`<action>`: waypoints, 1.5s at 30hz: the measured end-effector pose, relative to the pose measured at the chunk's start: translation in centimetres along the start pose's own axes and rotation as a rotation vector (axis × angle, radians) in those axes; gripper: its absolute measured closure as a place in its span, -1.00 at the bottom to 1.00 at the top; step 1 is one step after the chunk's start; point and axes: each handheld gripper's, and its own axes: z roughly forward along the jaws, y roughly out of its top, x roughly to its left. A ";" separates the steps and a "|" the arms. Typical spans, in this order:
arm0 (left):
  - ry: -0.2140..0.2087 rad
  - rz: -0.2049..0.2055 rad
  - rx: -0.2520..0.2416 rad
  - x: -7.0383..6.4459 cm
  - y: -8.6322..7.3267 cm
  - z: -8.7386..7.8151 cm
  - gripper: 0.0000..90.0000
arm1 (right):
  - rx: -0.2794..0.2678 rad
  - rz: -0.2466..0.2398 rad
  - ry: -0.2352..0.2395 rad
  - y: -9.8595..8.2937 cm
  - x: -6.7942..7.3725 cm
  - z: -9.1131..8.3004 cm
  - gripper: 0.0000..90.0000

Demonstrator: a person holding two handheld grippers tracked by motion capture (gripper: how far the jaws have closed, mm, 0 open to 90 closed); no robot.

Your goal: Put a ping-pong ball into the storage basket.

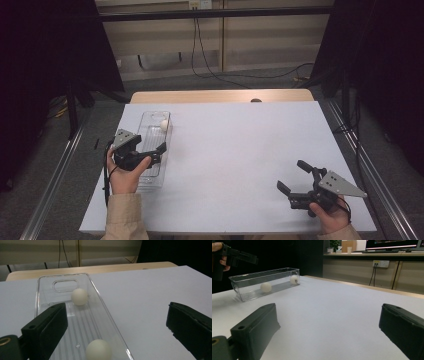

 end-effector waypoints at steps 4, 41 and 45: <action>-0.002 -0.003 -0.003 0.0 -0.3 -0.3 -0.91 | 0.000 0.000 0.000 0.0 0.0 0.0 -0.97; -0.026 0.055 -0.035 -0.1 -3.1 -1.6 -0.91 | 0.003 -0.001 0.000 0.0 -0.1 0.1 -0.97; -0.024 0.059 -0.048 -0.1 -3.2 -1.8 -0.91 | 0.005 -0.002 0.000 0.0 0.0 0.1 -0.97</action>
